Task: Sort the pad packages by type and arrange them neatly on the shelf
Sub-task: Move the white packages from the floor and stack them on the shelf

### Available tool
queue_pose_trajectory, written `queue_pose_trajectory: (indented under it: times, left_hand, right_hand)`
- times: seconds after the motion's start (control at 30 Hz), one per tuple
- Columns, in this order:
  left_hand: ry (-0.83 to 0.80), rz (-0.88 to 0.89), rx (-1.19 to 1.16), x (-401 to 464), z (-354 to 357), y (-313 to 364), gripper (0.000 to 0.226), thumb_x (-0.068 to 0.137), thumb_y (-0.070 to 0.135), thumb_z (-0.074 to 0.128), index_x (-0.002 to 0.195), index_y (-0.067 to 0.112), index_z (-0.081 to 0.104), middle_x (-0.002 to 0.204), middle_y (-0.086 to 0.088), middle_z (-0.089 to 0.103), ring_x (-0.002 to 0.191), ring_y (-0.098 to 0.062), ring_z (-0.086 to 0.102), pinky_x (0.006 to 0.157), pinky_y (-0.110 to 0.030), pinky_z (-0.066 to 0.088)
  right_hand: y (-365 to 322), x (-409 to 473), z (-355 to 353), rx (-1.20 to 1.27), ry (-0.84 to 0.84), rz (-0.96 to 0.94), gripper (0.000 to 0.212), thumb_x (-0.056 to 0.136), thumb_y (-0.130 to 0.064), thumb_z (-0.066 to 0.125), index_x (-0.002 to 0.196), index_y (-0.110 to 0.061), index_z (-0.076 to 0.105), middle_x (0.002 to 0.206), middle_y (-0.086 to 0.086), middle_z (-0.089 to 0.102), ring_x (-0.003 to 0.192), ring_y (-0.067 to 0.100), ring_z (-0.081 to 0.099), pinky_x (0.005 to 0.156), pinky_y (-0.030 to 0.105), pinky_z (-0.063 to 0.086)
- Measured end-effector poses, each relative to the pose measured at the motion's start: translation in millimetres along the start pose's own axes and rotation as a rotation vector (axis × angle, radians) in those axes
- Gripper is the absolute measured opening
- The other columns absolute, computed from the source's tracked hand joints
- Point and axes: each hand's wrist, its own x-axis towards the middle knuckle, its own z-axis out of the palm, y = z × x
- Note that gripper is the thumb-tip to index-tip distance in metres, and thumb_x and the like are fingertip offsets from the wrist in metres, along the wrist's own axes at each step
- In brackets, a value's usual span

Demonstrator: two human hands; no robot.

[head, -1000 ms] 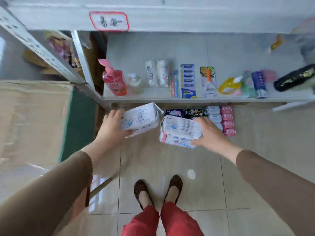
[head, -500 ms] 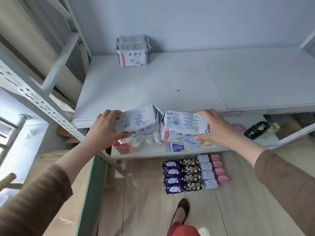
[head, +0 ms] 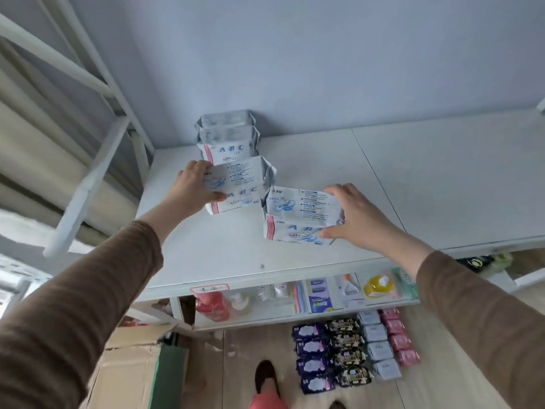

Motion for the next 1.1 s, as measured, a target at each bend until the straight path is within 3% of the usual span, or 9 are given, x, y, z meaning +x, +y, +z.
queue_pose_trajectory:
  times: [0.13,0.3,0.37,0.47,0.57,0.7,0.83,0.93,1.1]
  left_hand:
    - [-0.01,-0.004,-0.027,55.4,9.6,-18.2,0.081,0.069,0.038,0.086,0.135,0.018,0.044,0.125,-0.005,0.051,0.112,-0.028,0.05,0.099,-0.046,0.045]
    - [-0.007,0.026,-0.045,97.1,19.2,-44.0,0.079,0.07,0.031,0.086,0.137,0.016,0.046,0.13,-0.009,0.049,0.118,-0.032,0.049,0.102,-0.045,0.042]
    - [0.005,0.034,-0.072,106.3,21.8,-51.0,0.076,0.071,0.03,0.085,0.136,0.018,0.048,0.128,-0.009,0.048,0.117,-0.031,0.05,0.101,-0.042,0.043]
    - [0.032,0.052,-0.081,110.9,26.2,-53.7,0.072,0.072,0.032,0.084,0.134,0.019,0.05,0.124,-0.007,0.047,0.111,-0.03,0.054,0.093,-0.038,0.046]
    - [0.072,0.063,-0.109,102.4,27.6,-53.3,0.073,0.072,0.036,0.084,0.134,0.021,0.049,0.128,-0.007,0.044,0.109,-0.028,0.057,0.091,-0.037,0.048]
    - [0.126,0.005,-0.145,77.8,16.0,-64.9,0.081,0.076,0.034,0.082,0.144,0.019,0.04,0.143,-0.006,0.036,0.121,-0.025,0.051,0.102,-0.04,0.045]
    - [0.179,-0.088,-0.112,37.2,4.4,-76.7,0.057,0.086,0.029,0.073,0.137,0.018,0.049,0.141,-0.006,0.041,0.124,-0.026,0.051,0.103,-0.039,0.045]
    - [0.173,-0.104,-0.109,7.3,5.1,-77.5,0.048,0.09,0.025,0.068,0.135,0.019,0.052,0.137,-0.005,0.046,0.124,-0.024,0.05,0.106,-0.036,0.042]
    - [0.156,-0.11,-0.088,-23.2,17.8,-67.2,0.048,0.09,0.021,0.067,0.135,0.016,0.052,0.134,-0.006,0.051,0.122,-0.026,0.049,0.103,-0.037,0.041]
  right_hand:
    - [-11.5,31.0,14.9,0.014,-0.004,0.003,0.082,0.066,-0.038,0.087,0.133,-0.033,0.04,0.119,-0.01,0.041,0.089,0.007,0.049,0.066,0.018,0.036]
    - [-26.8,63.5,28.7,0.07,0.001,0.015,0.081,0.066,-0.037,0.087,0.133,-0.034,0.04,0.116,-0.013,0.038,0.085,-0.004,0.05,0.068,0.02,0.037]
    - [-33.0,74.5,35.3,0.077,-0.014,0.014,0.083,0.067,-0.036,0.086,0.135,-0.034,0.04,0.119,-0.012,0.038,0.085,-0.002,0.051,0.067,0.014,0.035]
    - [-43.1,91.5,45.3,0.085,-0.039,-0.005,0.085,0.068,-0.033,0.085,0.139,-0.03,0.04,0.126,-0.009,0.038,0.093,0.008,0.049,0.07,0.021,0.036]
    - [-55.2,109.9,55.1,0.095,-0.072,-0.034,0.087,0.068,-0.03,0.086,0.142,-0.029,0.039,0.129,-0.007,0.038,0.101,0.01,0.047,0.077,0.025,0.036]
    - [-67.3,139.1,70.0,0.079,-0.107,-0.086,0.09,0.068,-0.025,0.087,0.144,-0.028,0.039,0.131,-0.004,0.038,0.109,0.01,0.046,0.081,0.024,0.036]
    - [-78.1,170.4,84.0,0.051,-0.097,-0.115,0.092,0.067,-0.023,0.087,0.146,-0.026,0.04,0.138,-0.001,0.037,0.123,0.015,0.044,0.09,0.024,0.038]
    - [-82.6,185.7,92.4,0.053,-0.067,-0.111,0.09,0.068,-0.023,0.086,0.147,-0.022,0.041,0.14,0.003,0.037,0.13,0.022,0.041,0.103,0.034,0.042]
    - [-84.2,179.4,106.6,0.012,0.098,-0.061,0.08,0.074,-0.023,0.082,0.142,-0.015,0.042,0.137,0.008,0.037,0.123,0.03,0.041,0.097,0.037,0.045]
